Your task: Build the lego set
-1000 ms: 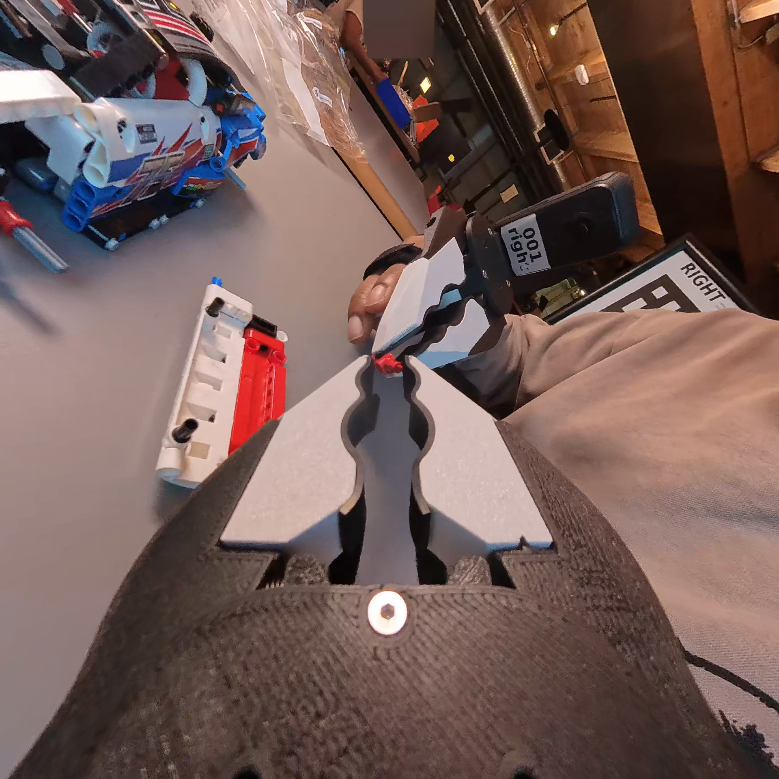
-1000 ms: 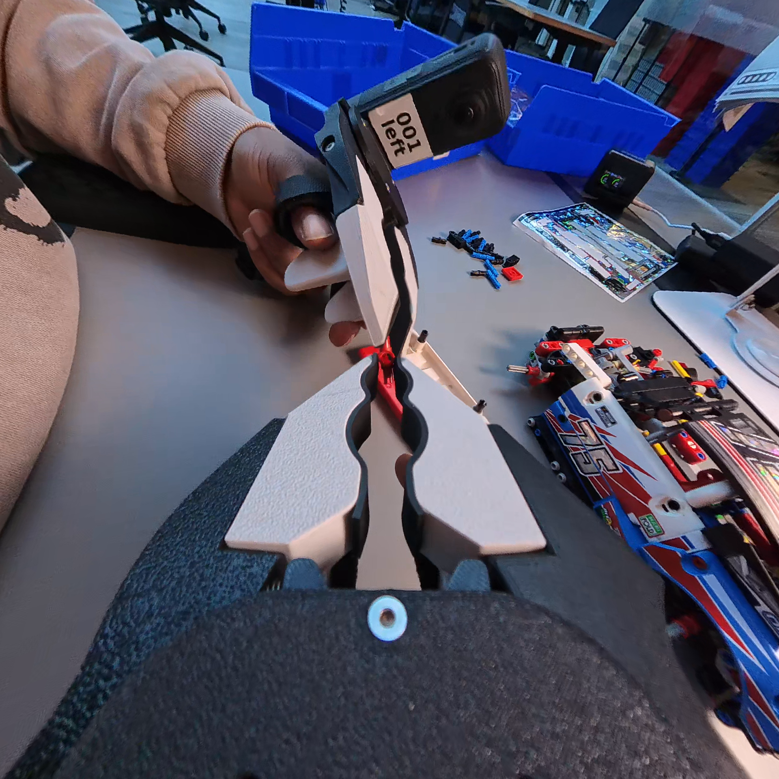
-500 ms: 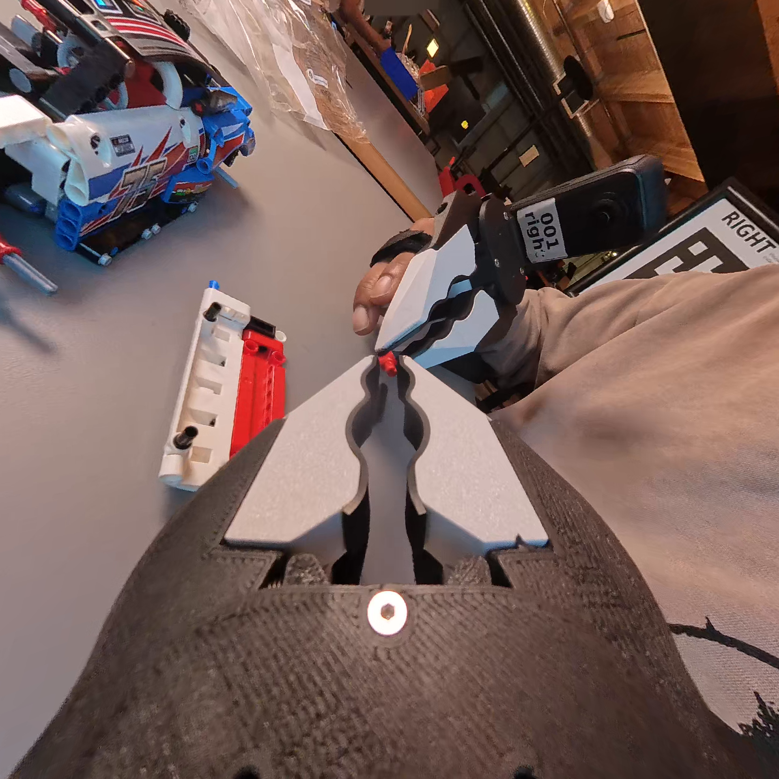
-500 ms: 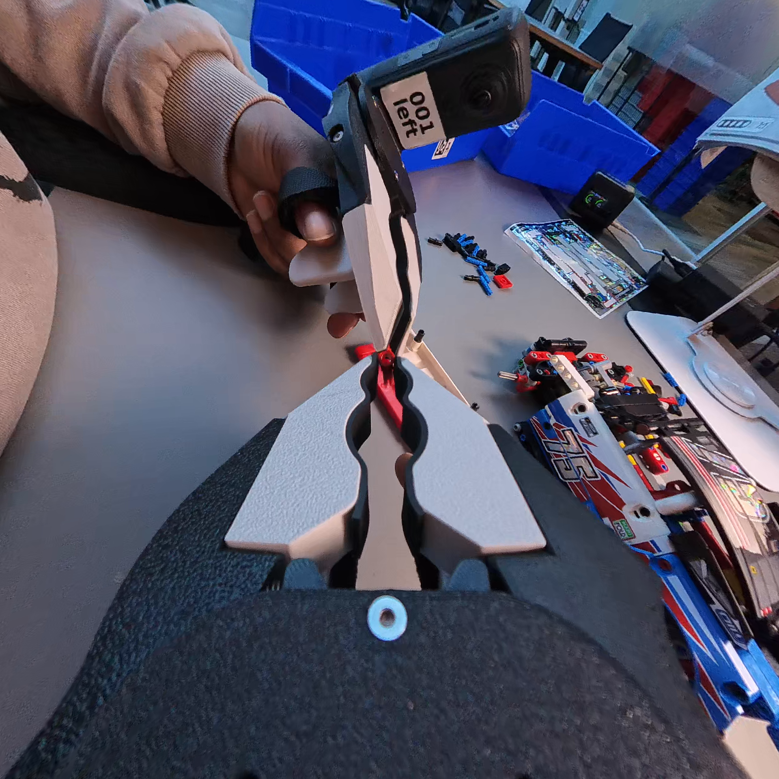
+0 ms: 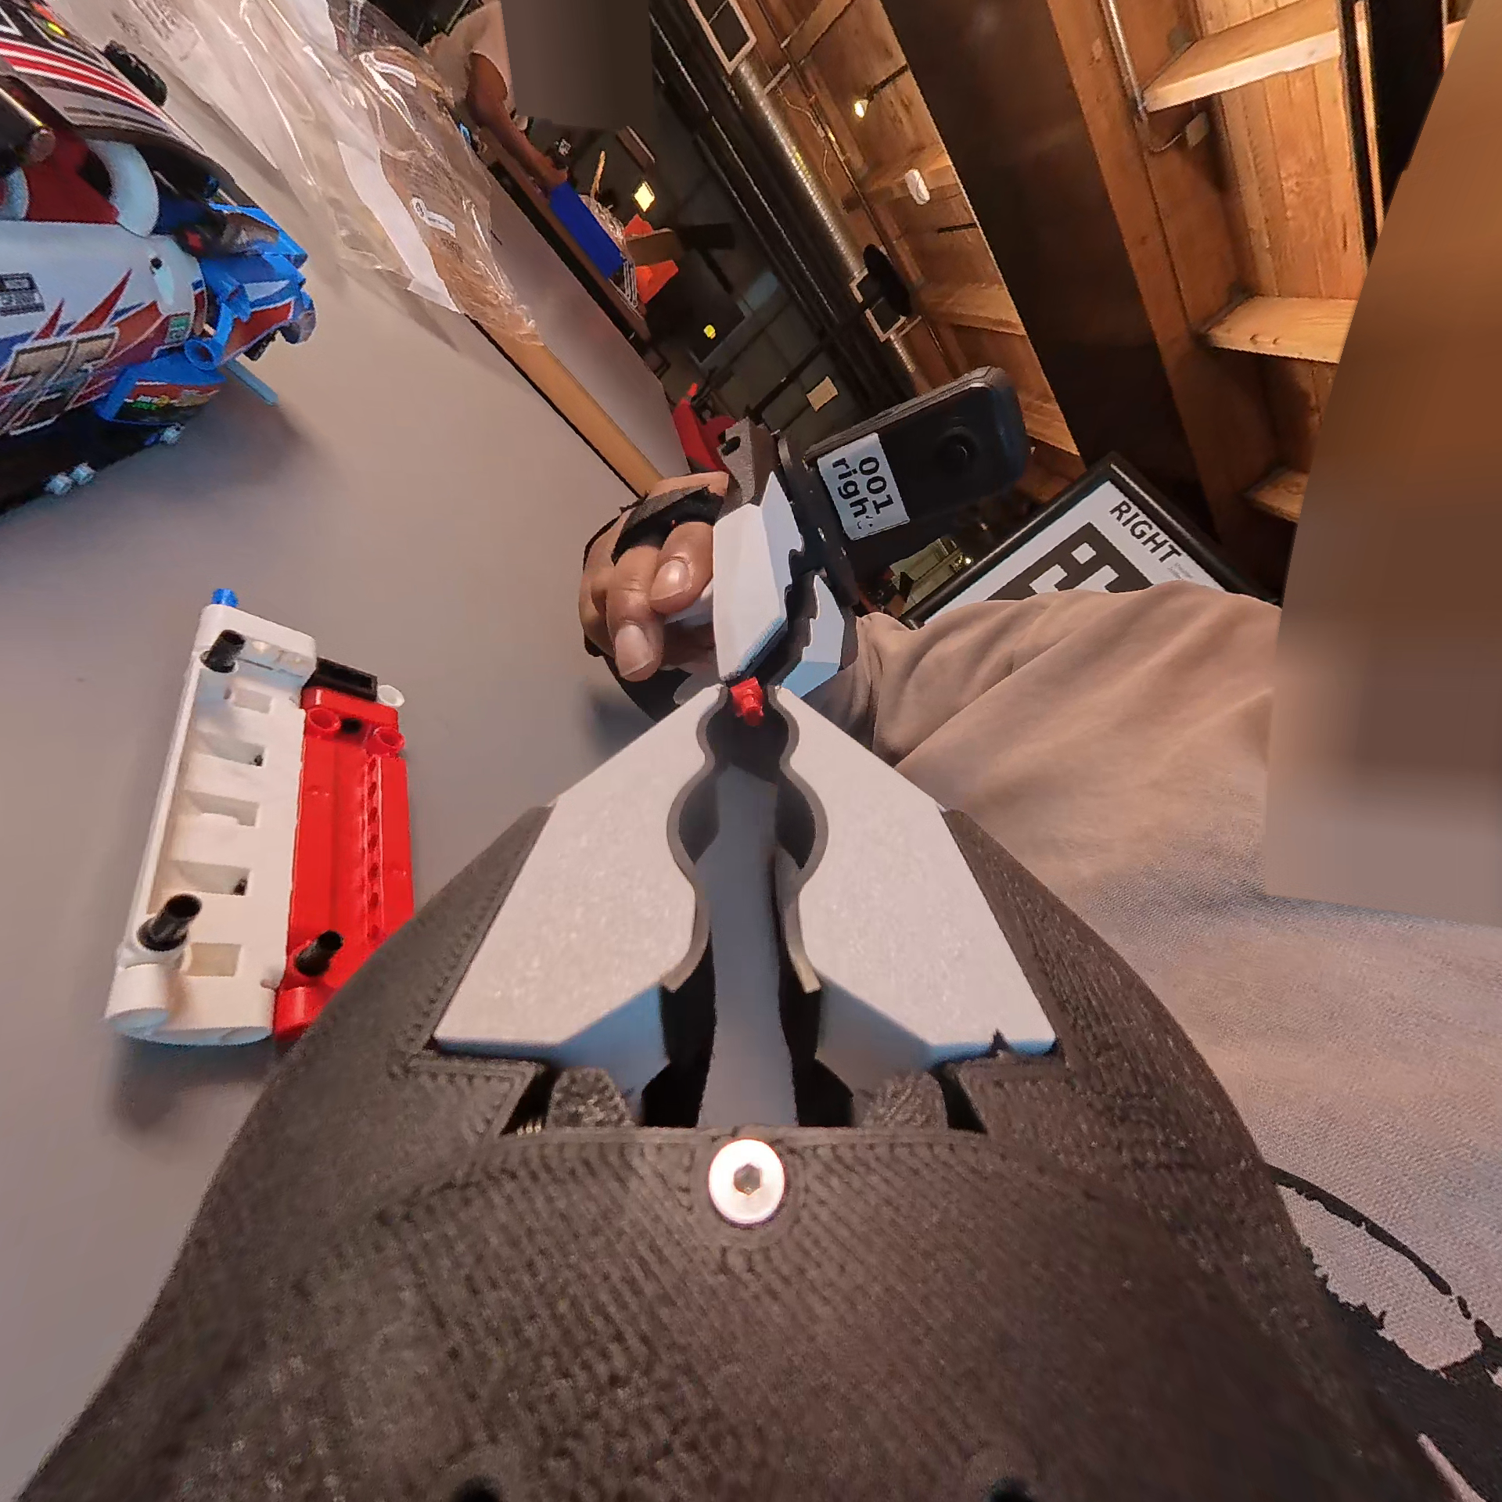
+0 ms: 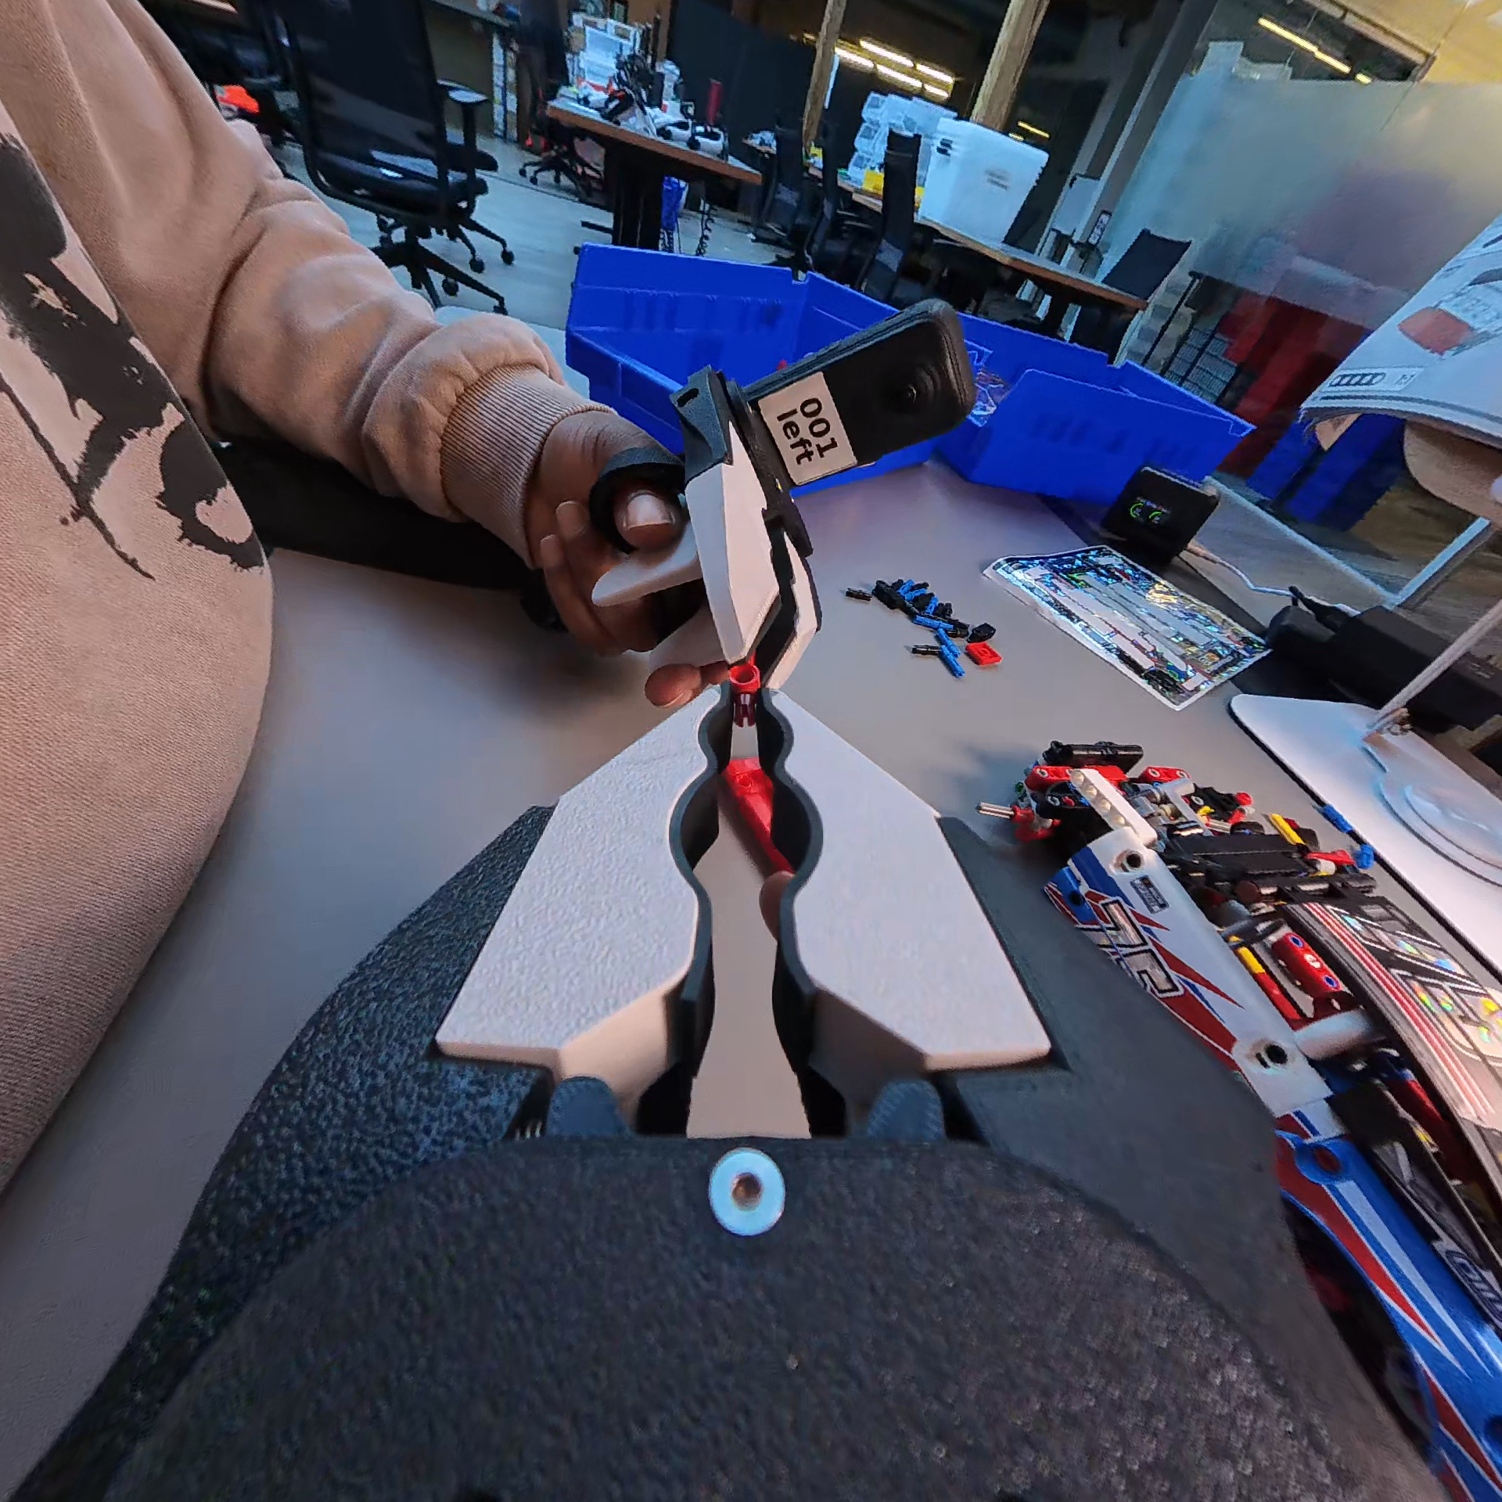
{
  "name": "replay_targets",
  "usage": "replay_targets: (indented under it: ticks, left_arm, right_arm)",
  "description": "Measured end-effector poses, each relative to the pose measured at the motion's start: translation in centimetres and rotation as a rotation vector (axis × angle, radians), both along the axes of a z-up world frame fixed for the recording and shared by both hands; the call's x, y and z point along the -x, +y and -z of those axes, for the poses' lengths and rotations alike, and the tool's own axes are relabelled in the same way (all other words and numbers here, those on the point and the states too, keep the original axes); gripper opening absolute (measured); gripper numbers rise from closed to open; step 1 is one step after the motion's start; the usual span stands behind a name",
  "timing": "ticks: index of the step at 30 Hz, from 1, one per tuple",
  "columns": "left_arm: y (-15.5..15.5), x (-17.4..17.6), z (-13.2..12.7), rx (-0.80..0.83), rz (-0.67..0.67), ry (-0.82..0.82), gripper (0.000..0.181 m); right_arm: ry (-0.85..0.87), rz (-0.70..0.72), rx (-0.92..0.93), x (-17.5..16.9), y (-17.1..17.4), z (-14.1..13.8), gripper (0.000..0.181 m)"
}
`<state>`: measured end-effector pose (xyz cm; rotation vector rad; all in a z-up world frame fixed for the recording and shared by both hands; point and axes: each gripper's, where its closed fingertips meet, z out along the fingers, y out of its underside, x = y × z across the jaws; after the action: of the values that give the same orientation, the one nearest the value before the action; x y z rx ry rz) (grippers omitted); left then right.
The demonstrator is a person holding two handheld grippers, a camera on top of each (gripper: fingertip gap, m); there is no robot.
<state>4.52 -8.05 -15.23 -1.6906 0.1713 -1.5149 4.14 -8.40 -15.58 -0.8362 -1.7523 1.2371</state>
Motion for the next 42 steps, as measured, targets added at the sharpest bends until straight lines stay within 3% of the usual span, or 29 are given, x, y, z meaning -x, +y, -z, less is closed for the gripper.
replay_targets:
  ticks: [4,7,13,16,20,23,31,42]
  left_arm:
    - [0.4,0.2,0.1,-0.031,-0.046,0.063,0.012]
    - [1.1,1.4,0.8,-0.113,-0.145,0.279,0.042]
    - [2.9,5.0,4.9,-0.198,-0.289,0.851,0.068]
    - [3.5,4.7,6.9,-0.138,-0.195,0.969,0.076]
    - [4.1,4.1,9.3,-0.092,-0.074,1.079,0.066]
    - [4.6,4.2,9.6,-0.132,-0.057,1.138,0.051]
    - [4.4,4.3,9.0,-0.263,-0.045,1.157,0.049]
    - [3.4,3.7,3.6,-0.586,-0.182,1.041,0.049]
  right_arm:
    - [-0.03,-0.015,0.041,-0.1,0.2,-0.1,0.001]
    - [-0.027,0.027,0.071,-0.2,1.9,-0.6,0.002]
    - [-0.027,0.189,0.084,-0.5,7.0,-1.0,0.002]
    - [-0.046,0.272,0.048,-0.5,9.8,-0.8,0.002]
    - [-0.052,0.346,0.097,-0.7,12.2,-1.2,0.002]
    - [-0.065,0.371,0.113,-1.1,12.8,-0.6,0.002]
    - [-0.099,0.383,0.151,-1.2,13.4,0.3,0.002]
    - [-0.125,0.271,0.268,-1.3,11.6,0.4,0.002]
